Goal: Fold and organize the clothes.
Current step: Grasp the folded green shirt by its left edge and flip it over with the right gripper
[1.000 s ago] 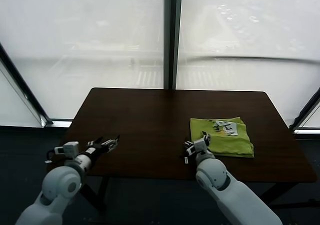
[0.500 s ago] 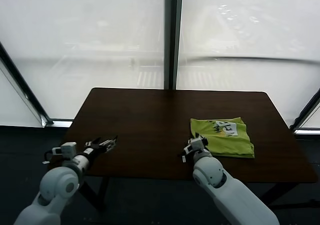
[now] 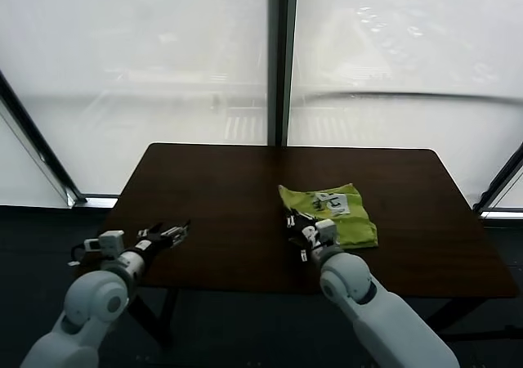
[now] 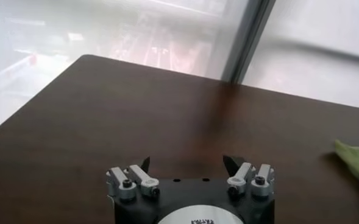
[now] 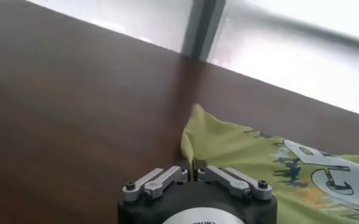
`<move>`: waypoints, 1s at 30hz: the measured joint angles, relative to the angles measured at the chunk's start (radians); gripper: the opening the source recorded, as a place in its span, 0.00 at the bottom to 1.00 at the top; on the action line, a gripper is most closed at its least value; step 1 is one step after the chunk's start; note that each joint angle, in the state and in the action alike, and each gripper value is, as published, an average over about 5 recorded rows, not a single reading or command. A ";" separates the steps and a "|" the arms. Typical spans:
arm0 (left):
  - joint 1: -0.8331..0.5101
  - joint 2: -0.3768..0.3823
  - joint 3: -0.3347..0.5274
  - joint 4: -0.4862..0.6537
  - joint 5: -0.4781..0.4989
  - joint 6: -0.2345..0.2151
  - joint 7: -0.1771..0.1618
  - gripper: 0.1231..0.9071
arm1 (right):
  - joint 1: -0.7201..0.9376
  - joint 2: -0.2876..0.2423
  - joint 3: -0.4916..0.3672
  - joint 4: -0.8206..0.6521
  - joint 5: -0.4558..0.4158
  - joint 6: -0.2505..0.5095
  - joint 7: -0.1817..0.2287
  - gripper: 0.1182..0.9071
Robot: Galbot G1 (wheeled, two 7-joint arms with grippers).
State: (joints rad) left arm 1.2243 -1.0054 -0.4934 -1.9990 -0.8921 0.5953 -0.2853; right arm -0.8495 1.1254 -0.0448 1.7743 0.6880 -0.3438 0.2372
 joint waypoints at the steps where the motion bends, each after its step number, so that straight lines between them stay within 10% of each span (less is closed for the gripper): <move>1: -0.004 0.003 -0.005 -0.002 -0.008 0.002 -0.004 1.00 | 0.003 0.006 0.009 0.013 0.038 0.011 -0.008 0.07; 14: 0.000 0.020 -0.035 -0.027 -0.027 0.006 -0.017 1.00 | 0.020 0.028 0.146 0.167 0.475 0.075 0.012 0.07; 30: 0.016 -0.024 -0.030 -0.042 -0.009 -0.002 0.010 1.00 | -0.142 -0.233 0.390 -0.116 0.182 -0.041 -0.067 0.07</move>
State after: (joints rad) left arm 1.2402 -1.0297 -0.5233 -2.0414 -0.9010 0.5937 -0.2755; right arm -0.9914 0.8923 0.3452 1.6582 0.8698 -0.3846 0.1700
